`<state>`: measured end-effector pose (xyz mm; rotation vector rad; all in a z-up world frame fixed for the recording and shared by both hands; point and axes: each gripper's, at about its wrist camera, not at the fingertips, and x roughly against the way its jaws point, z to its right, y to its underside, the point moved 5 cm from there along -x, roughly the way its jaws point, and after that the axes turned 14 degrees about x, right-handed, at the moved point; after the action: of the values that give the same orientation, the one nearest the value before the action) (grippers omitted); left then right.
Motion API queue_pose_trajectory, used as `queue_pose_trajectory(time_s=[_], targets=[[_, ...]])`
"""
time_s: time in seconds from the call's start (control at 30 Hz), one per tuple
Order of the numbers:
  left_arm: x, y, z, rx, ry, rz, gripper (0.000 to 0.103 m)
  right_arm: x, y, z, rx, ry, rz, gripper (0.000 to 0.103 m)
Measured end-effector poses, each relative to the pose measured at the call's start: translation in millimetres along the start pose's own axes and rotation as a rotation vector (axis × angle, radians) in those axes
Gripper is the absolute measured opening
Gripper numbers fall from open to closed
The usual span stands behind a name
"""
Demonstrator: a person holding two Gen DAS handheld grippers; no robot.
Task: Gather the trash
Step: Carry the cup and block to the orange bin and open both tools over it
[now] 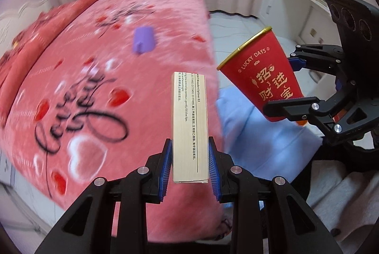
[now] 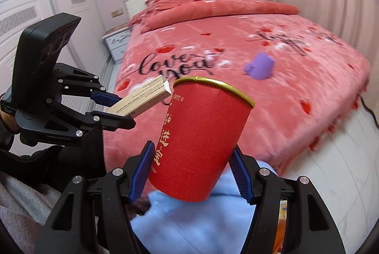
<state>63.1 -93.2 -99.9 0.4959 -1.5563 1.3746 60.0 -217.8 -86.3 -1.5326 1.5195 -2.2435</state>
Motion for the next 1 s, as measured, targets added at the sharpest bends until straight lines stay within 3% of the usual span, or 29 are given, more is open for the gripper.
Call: queue_pose_trajectory(time_s=[0.3,0.6,0.87,1.0], targets=[[-35.9,-39.9,91.7,-0.194,0.111,-0.01,0.031,68.8,71.6,68.8,-0.194,0.18,0.014,0.063],[-84.0,-65.6,181.9,-0.339,0.243,-0.057,0.031,137.1,174.5,138.4,-0.447,0.381,0.001,0.063],[-128.8,-70.5,252.5,-0.425,0.329,-0.132,0.031,160.3,254.3,173.7,-0.625,0.454,-0.028,0.063],[-145.3,-67.1,275.9,-0.454,0.349,-0.164,0.031,154.4,276.7,184.0,-0.672,0.453,-0.042,0.063]])
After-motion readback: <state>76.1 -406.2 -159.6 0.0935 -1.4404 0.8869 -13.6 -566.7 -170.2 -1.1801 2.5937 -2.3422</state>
